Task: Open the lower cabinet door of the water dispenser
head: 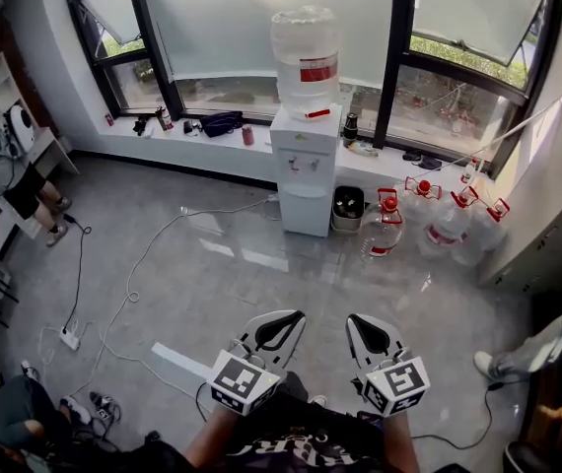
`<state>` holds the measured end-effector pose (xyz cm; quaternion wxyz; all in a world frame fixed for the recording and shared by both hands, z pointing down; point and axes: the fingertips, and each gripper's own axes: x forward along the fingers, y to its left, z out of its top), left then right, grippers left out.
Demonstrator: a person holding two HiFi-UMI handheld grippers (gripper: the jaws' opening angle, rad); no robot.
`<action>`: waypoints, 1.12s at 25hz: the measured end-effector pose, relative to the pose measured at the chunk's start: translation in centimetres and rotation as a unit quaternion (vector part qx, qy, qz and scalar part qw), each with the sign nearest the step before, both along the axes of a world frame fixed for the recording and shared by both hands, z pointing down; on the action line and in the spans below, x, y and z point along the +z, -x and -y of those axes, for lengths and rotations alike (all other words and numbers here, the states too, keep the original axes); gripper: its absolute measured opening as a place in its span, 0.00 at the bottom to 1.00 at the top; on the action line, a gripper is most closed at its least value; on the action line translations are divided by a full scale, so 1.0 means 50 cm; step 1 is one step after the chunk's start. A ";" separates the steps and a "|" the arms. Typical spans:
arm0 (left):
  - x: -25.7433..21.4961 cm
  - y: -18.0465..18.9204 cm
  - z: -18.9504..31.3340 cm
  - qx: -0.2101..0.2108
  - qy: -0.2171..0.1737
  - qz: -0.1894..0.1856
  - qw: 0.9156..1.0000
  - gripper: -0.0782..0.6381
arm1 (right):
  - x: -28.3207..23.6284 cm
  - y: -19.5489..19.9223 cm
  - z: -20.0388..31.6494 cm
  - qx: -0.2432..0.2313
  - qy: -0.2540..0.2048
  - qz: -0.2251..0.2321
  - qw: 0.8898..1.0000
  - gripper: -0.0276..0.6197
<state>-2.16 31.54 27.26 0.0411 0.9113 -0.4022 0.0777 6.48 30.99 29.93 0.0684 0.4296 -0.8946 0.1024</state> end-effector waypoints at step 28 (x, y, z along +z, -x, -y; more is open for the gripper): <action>0.058 -0.004 0.362 0.020 0.031 0.010 0.999 0.14 | 0.070 -0.033 0.335 0.031 0.044 -0.002 0.999 0.06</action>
